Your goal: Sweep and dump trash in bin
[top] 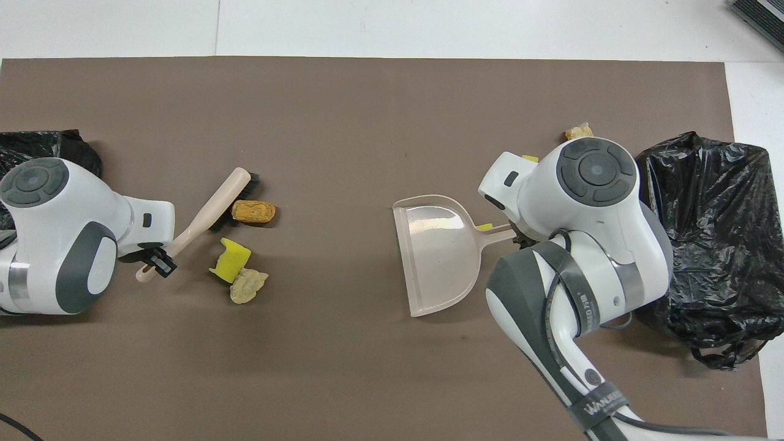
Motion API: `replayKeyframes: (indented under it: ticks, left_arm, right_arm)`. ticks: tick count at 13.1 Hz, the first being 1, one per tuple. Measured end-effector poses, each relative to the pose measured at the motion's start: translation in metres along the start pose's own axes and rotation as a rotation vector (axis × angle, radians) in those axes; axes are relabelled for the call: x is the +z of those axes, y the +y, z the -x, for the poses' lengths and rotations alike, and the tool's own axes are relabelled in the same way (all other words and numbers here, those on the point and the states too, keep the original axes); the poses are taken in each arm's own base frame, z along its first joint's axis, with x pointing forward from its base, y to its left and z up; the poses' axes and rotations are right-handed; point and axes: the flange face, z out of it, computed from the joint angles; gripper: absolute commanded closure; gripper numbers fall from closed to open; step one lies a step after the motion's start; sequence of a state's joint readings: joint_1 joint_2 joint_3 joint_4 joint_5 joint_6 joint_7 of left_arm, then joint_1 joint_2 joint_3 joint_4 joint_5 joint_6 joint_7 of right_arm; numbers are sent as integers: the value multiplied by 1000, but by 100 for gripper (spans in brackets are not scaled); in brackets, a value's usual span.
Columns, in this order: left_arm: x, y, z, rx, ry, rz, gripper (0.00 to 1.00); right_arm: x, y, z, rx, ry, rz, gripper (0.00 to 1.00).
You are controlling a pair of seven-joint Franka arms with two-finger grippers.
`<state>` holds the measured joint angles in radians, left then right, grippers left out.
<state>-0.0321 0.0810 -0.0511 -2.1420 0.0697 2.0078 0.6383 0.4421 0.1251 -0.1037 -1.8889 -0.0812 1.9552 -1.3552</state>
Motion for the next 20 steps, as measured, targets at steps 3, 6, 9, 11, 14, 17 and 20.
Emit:
replayKeyframes:
  ticks: [3, 6, 9, 11, 14, 17, 20]
  left_arm:
    - [-7, 21, 18, 10, -85, 54, 100]
    - [-26, 56, 15, -5, -101, 35, 100]
    - [-50, 62, 14, -28, -62, 2, 100]
    - [-60, 56, 28, -55, -63, 8, 100]
    - [-69, 60, 56, -127, -111, 41, 100]
    - [-43, 74, 70, -350, -124, 30, 100]
    - [-15, 85, 73, -611, -151, 14, 100]
  right_arm:
    - [-4, -7, -22, -37, -1, 4, 100]
    - [-9, -14, -49, 22, -1, 12, 100]
    - [-11, -15, -76, 116, 23, 73, 100]
    - [-6, -15, -94, 167, 47, 120, 100]
    - [15, -19, -100, 169, 62, 166, 100]
    - [25, -28, -106, 158, 68, 175, 100]
    - [27, -38, -115, 145, 67, 168, 100]
